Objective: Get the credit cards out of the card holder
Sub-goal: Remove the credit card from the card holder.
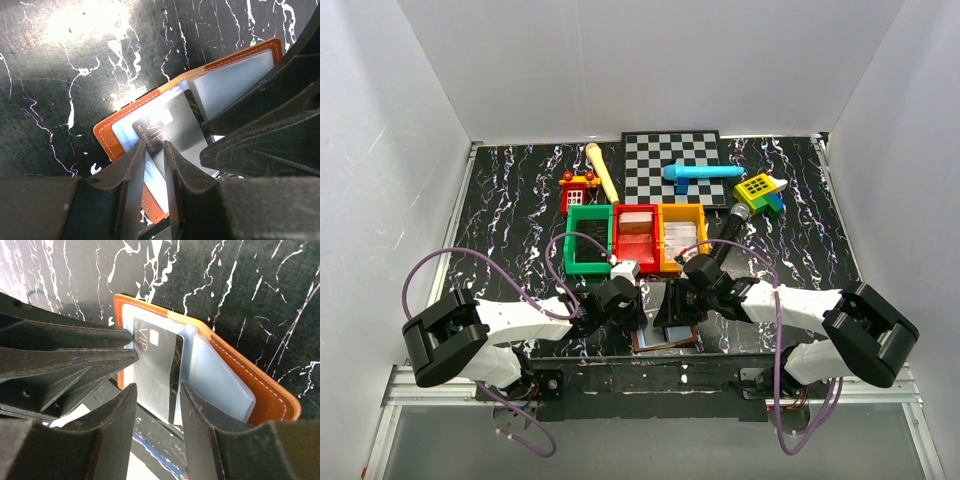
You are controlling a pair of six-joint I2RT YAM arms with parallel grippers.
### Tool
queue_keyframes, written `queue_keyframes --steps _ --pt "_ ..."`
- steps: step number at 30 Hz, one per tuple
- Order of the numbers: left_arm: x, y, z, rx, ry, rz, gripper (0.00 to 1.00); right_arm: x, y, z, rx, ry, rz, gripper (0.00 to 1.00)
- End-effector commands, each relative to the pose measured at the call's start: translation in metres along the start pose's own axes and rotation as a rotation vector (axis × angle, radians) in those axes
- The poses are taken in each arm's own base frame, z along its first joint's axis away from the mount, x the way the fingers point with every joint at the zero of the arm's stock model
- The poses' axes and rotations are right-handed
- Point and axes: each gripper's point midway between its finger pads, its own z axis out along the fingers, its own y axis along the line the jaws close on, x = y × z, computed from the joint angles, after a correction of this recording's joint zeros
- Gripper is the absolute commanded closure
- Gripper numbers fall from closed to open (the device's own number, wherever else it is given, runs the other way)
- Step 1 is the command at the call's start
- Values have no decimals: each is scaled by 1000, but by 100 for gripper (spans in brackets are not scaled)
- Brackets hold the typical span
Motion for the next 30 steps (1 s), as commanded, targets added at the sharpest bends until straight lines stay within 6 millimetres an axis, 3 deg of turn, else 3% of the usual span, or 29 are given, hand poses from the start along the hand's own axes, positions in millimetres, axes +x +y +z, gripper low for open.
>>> queue_keyframes --steps 1,24,30 --pt "8 17 2 -70 17 19 79 -2 -1 2 -22 -9 19 52" --pt "11 19 5 -64 19 26 81 2 22 6 -189 22 -17 63" --pt "2 18 -5 -54 -24 15 61 2 18 8 -176 23 -7 62"
